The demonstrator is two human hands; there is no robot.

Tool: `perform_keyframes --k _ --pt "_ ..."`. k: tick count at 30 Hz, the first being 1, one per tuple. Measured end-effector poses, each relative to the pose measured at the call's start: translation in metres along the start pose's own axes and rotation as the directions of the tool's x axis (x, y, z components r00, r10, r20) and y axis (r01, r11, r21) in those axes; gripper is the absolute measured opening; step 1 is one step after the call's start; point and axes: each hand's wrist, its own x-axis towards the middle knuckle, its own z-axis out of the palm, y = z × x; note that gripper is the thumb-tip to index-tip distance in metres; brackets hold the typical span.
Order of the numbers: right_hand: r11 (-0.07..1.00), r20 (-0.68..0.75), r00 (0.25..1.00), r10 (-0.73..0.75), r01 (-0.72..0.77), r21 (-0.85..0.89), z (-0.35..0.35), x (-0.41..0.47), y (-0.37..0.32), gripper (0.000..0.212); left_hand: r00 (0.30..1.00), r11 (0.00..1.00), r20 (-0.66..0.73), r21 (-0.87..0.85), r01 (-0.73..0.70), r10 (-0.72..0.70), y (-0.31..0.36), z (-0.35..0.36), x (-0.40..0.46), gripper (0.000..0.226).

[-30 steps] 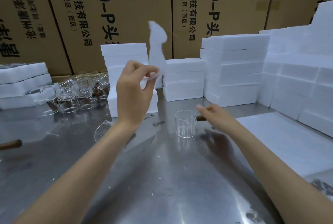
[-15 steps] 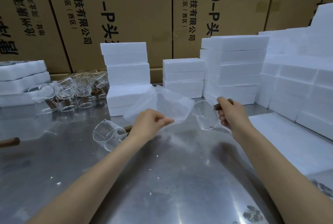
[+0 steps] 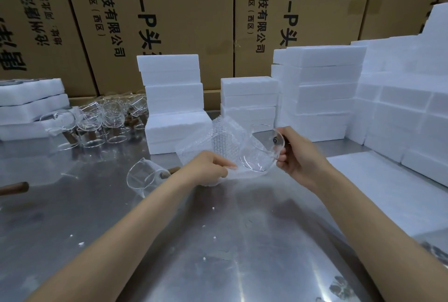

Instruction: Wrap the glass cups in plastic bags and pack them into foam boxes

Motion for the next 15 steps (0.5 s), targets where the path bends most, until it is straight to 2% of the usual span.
perform_keyframes --k 2,4,6,8,11,12,15 --pt "0.999 0.037 0.999 0.014 -0.012 -0.049 0.0023 -0.0005 0.0023 0.027 0.993 0.996 -0.091 0.05 -0.075 0.08 -0.003 0.0017 0.0021 0.024" --pt "0.996 0.055 0.998 0.029 -0.025 -0.081 0.004 -0.0008 0.0048 0.028 0.974 0.992 -0.191 0.013 -0.124 0.124 -0.005 0.002 0.0045 0.018" --pt "0.994 0.033 0.999 0.038 -0.034 -0.103 0.0043 -0.0014 0.0068 0.03 0.962 0.986 -0.229 -0.043 -0.16 0.146 -0.0064 0.0017 0.0063 0.022" --pt "0.993 -0.012 0.999 0.042 -0.043 -0.106 0.0031 -0.0019 0.0079 0.028 0.967 0.987 -0.2 0.008 -0.16 0.159 -0.0078 0.0027 0.0061 0.031" --pt "0.994 -0.058 0.996 0.061 -0.066 -0.083 0.001 -0.0025 0.0089 0.025 0.982 0.961 -0.12 0.254 -0.112 0.146 -0.0101 0.0055 0.0042 0.036" --pt "0.994 -0.065 0.995 0.07 -0.075 -0.079 0.0009 -0.0026 0.0091 0.025 0.986 0.953 -0.102 0.289 -0.095 0.129 -0.0107 0.0065 0.0037 0.038" --pt "0.992 -0.059 0.993 0.101 -0.105 -0.074 0.0022 -0.0027 0.0096 0.025 0.99 0.967 -0.105 0.246 -0.068 0.096 -0.0085 0.0073 0.0032 0.027"
